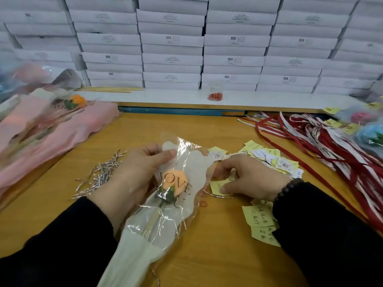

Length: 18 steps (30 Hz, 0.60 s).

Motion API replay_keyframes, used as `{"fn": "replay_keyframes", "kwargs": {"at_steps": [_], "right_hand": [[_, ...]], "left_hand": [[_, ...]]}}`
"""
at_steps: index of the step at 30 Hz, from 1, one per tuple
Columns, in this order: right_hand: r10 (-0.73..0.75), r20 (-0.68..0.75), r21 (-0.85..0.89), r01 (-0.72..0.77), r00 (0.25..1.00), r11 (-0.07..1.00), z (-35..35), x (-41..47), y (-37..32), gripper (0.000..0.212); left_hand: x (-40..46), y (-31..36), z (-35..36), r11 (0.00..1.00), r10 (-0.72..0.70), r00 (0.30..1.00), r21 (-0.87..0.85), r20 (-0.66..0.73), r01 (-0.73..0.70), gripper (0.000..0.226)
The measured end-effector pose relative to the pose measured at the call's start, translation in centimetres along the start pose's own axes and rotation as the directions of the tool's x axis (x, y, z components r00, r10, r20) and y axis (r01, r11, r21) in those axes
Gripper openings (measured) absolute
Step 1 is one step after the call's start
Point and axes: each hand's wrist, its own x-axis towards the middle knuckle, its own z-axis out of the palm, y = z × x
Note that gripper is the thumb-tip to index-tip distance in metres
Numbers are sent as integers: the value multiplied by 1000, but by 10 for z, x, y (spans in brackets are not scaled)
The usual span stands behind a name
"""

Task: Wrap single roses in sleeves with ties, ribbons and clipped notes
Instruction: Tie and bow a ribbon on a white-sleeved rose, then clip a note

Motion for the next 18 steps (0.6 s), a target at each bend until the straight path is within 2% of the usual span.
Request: {"fn": "replay_keyframes", "kwargs": {"at_steps": [6, 9, 13, 18], "right_hand": [[5, -29, -11, -5, 1000, 1000, 3, 3, 1, 16], [17, -51, 36, -16, 999, 999, 3, 2, 3, 16], [58, -37, 53, -56, 998, 997, 3, 4, 5, 17], [42, -45, -14, -43, 998, 999, 3, 5, 5, 5]], "left_hand": [[-2, -4, 2, 1000, 18, 1000, 15, 21, -18, 21], [-3, -5, 3, 999, 13, 999, 34, 29, -14, 10], [-3, -5, 5, 1000, 5, 999, 25, 34, -6, 7], [-4, -5, 5, 1000, -9, 999, 30, 37, 8, 9]]}}
